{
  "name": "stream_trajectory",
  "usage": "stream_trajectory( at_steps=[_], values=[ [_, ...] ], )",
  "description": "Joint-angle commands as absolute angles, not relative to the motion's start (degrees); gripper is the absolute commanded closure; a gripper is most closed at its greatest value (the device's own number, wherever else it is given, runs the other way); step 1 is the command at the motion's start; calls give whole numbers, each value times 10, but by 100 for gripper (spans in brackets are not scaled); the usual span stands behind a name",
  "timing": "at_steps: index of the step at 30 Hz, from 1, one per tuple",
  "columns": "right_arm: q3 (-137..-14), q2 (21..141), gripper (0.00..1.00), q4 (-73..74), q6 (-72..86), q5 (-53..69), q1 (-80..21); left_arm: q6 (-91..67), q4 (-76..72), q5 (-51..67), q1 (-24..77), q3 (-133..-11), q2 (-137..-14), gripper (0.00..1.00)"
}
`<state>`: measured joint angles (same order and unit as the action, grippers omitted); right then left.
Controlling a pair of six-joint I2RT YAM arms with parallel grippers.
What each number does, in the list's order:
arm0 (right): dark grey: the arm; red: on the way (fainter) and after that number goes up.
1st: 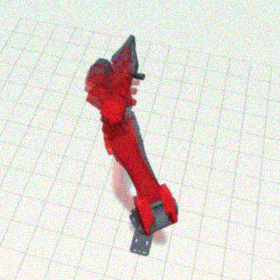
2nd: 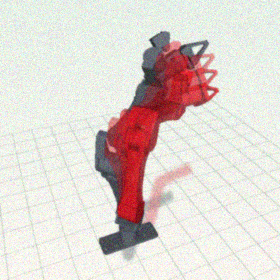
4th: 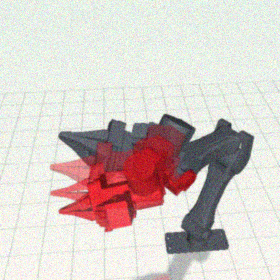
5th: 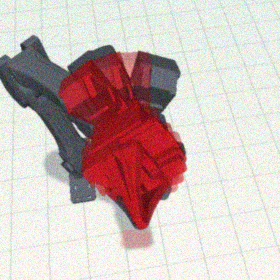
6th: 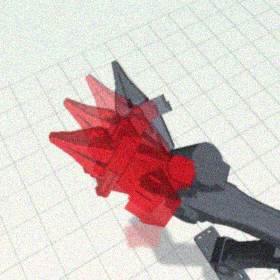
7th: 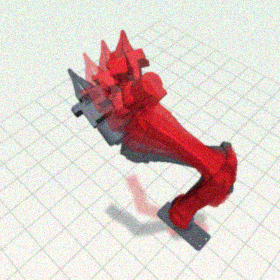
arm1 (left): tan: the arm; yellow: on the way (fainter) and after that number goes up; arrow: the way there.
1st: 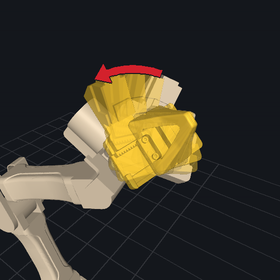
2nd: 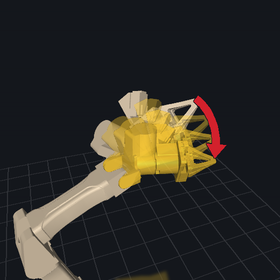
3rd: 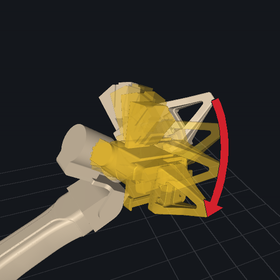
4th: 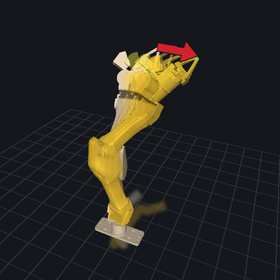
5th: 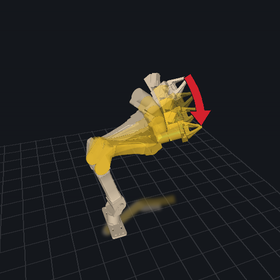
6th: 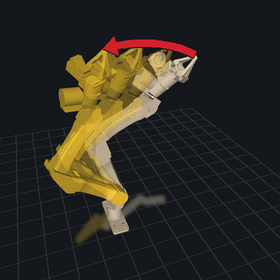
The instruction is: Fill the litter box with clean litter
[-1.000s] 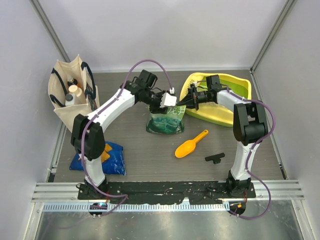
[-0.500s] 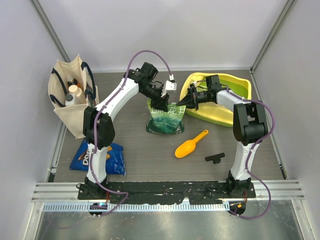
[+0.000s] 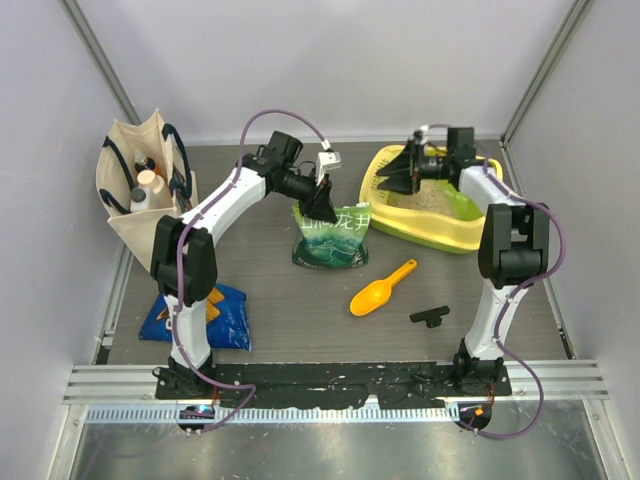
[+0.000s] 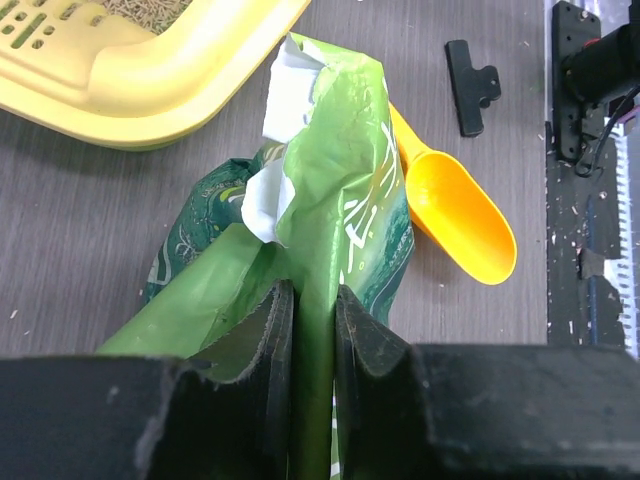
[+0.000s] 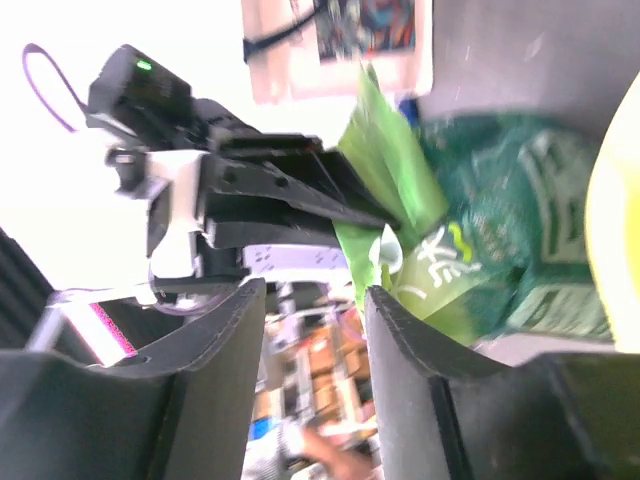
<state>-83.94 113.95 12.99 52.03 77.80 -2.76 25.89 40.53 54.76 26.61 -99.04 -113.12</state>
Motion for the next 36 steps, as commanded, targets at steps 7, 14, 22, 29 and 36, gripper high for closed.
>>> stream_trajectory(
  at_steps=[7, 14, 22, 29, 36],
  values=[
    [-824, 892, 41, 157, -105, 624, -26, 199, 396, 615, 251, -984, -1115, 100],
    [-583, 723, 38, 41, -330, 532, -149, 220, 425, 644, 242, -985, -1114, 100],
    [-557, 760, 38, -24, -413, 565, -171, 265, 495, 670, 239, -1014, -1121, 100],
    [-532, 790, 39, -85, -431, 616, -176, 259, 525, 686, 237, -1049, -1143, 100],
    [-514, 806, 39, -159, -402, 642, -183, 244, 532, 701, 234, -1080, -1162, 100]
  ],
)
